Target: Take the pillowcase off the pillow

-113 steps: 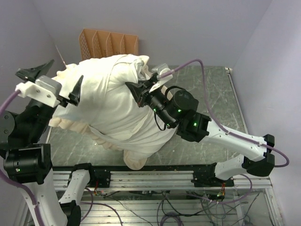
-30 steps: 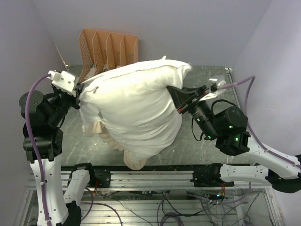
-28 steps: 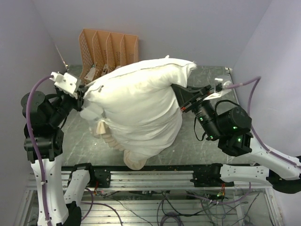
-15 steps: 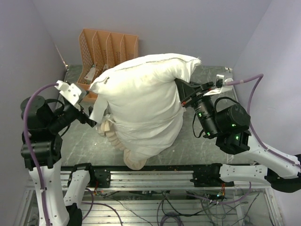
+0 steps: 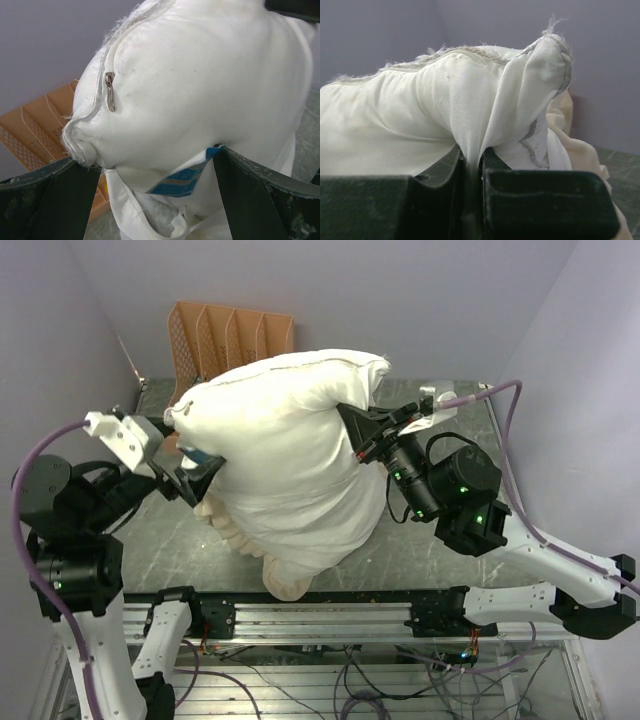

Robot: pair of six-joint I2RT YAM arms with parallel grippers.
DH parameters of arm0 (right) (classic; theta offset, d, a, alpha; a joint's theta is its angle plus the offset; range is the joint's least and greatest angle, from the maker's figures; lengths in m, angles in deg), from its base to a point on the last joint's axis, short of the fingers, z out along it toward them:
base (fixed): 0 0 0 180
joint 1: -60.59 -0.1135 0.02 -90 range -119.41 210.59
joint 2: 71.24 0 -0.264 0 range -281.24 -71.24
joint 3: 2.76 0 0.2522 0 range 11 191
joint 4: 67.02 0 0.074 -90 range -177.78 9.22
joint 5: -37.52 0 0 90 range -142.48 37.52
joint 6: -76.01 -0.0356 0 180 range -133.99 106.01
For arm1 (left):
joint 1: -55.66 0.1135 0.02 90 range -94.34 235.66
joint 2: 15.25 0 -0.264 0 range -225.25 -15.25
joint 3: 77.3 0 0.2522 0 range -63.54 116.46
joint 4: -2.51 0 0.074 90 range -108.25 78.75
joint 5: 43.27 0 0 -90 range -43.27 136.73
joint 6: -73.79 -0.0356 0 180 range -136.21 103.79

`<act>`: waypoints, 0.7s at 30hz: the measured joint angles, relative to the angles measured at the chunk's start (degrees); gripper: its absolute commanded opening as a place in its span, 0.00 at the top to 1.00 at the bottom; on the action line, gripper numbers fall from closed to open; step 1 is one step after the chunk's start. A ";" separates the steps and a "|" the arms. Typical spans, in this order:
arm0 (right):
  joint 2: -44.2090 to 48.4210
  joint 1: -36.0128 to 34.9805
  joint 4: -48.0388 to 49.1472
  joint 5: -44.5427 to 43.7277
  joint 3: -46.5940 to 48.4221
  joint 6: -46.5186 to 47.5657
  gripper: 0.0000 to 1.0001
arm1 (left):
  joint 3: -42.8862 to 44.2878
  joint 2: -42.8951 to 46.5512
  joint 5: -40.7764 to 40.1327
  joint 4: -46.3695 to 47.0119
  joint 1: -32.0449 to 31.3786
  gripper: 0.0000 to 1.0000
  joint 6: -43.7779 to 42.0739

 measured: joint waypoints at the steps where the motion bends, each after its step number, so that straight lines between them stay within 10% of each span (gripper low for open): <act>1: -0.70 0.04 -0.04 1.05 0.37 -0.24 1.00 | -0.70 -0.70 -1.20 0.87 0.00 0.00 1.05; 7: -1.16 0.66 0.48 5.53 0.52 -0.98 1.00 | -1.90 -5.11 -3.17 5.57 0.02 0.06 8.55; 14: -3.61 1.09 0.83 8.46 3.54 -1.01 1.00 | -3.72 -8.31 1.05 15.63 0.11 0.92 21.84; 21: -10.19 3.56 3.23 12.02 10.69 0.52 1.00 | 5.20 -15.43 -4.79 19.71 0.11 0.93 23.37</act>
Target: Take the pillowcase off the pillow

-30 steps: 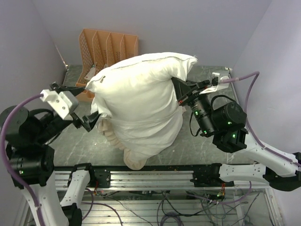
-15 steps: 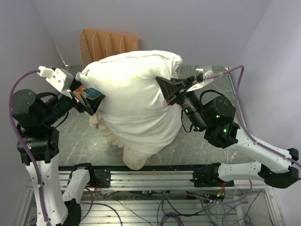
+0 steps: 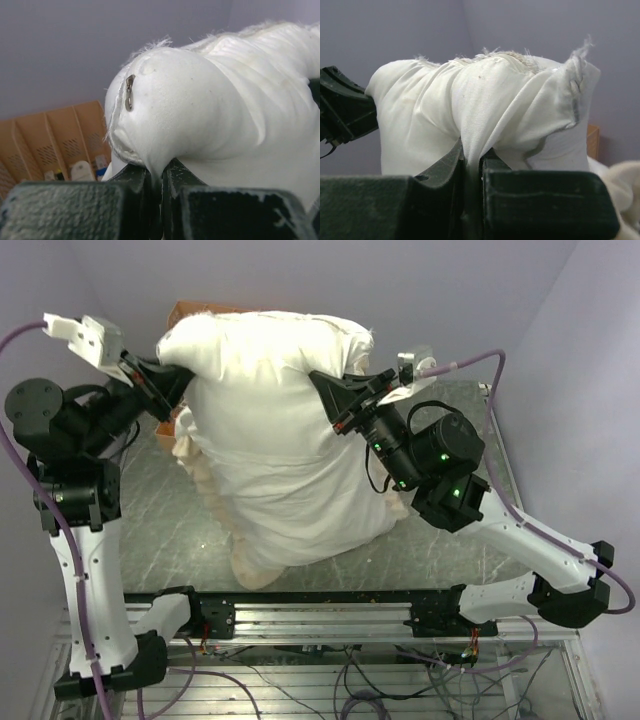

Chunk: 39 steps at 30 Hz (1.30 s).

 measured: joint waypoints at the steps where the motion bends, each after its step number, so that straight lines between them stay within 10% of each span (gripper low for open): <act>1: -0.85 0.31 0.37 0.59 1.11 0.33 1.00 | 1.73 -1.22 -1.14 0.63 0.00 0.93 -0.17; 9: -3.65 1.70 0.79 3.76 3.39 2.86 1.00 | 14.23 -8.11 -5.62 3.52 0.00 0.93 -1.79; 18: -2.82 3.41 -2.16 4.28 1.01 2.93 0.90 | 6.45 -3.28 -5.51 3.87 -0.02 0.93 -4.92; 23: -1.66 3.39 -8.07 1.29 0.02 3.21 0.33 | -1.68 1.81 -5.29 3.13 0.00 0.93 -7.93; 28: 0.76 3.61 -15.72 -0.17 3.17 4.02 0.04 | -2.69 3.21 -4.37 2.01 0.02 0.93 -9.25; 39: -7.23 3.34 -26.56 13.64 34.69 5.57 0.00 | -2.71 3.82 -0.33 1.22 0.02 0.93 -8.79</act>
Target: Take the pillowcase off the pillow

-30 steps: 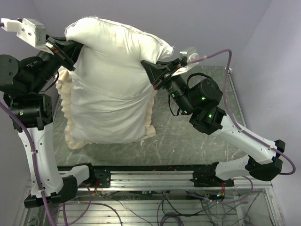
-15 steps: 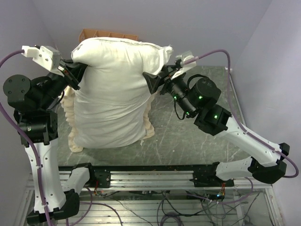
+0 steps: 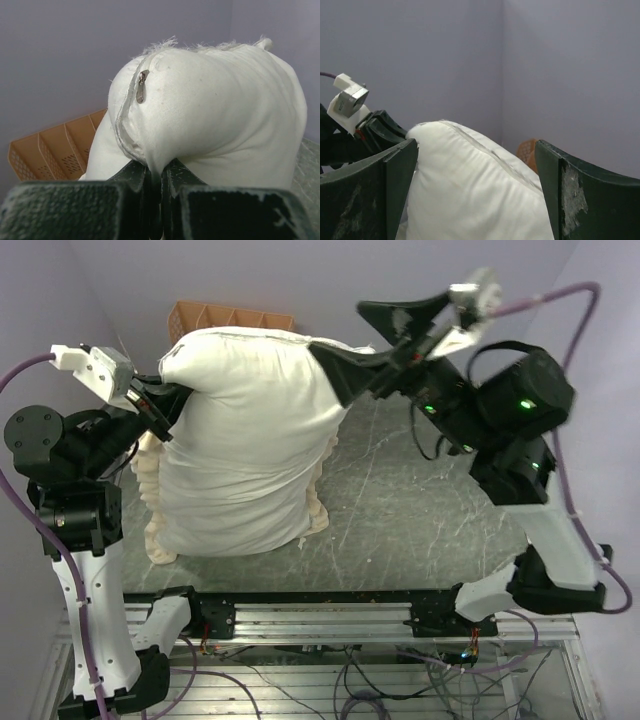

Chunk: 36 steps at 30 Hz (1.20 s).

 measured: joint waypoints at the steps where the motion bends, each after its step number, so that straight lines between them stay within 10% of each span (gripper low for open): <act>1: -2.82 -0.17 -1.09 1.51 3.67 0.35 0.00 | 0.00 -0.13 0.44 0.00 0.00 0.93 0.26; 10: -18.58 -1.66 -11.56 10.91 9.29 5.31 0.00 | 0.61 -0.94 6.64 -5.84 0.00 0.93 -3.39; 22: -16.04 -2.08 -13.27 12.74 2.54 12.59 0.11 | 2.34 -0.50 11.78 -12.48 0.07 0.93 -7.67; 27: -17.59 -4.96 -13.29 7.63 2.34 16.74 0.44 | 3.41 -0.24 12.24 -12.92 0.31 0.93 -6.19; 30: -19.28 -8.07 -13.00 2.01 3.15 19.43 0.84 | 4.44 -0.17 12.24 -14.03 0.42 0.93 -5.92; 31: -19.63 -8.85 -12.66 0.24 3.28 20.00 0.99 | 4.94 -0.17 12.13 -14.67 0.48 0.89 -5.99; 34: -19.63 -10.14 -10.99 -3.91 3.10 20.33 1.00 | 6.71 -0.28 11.50 -17.05 0.66 0.25 -6.99; 36: -17.99 -10.38 -8.07 -6.49 0.35 20.06 1.00 | 8.72 -0.44 11.43 -19.80 0.63 0.03 -9.46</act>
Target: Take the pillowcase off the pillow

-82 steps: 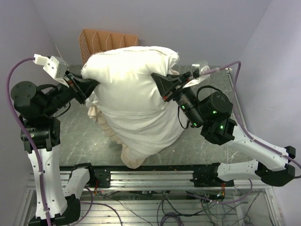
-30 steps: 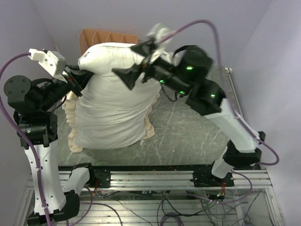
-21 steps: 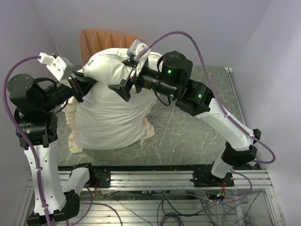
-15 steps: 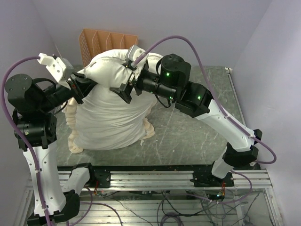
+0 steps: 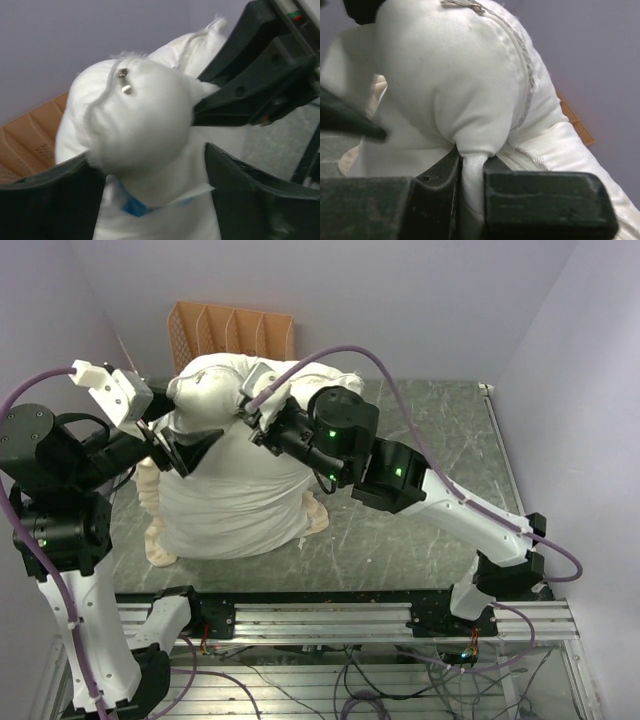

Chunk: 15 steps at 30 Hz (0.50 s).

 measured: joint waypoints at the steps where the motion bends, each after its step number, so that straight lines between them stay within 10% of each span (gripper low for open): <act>1: 1.03 0.09 1.31 -0.81 -1.60 -0.13 1.00 | 1.22 0.02 0.04 -1.92 -0.09 0.02 -1.84; 15: 21.51 2.38 9.38 -0.76 -22.29 -5.46 1.00 | 1.53 0.48 -18.67 -30.14 -0.39 0.15 -35.26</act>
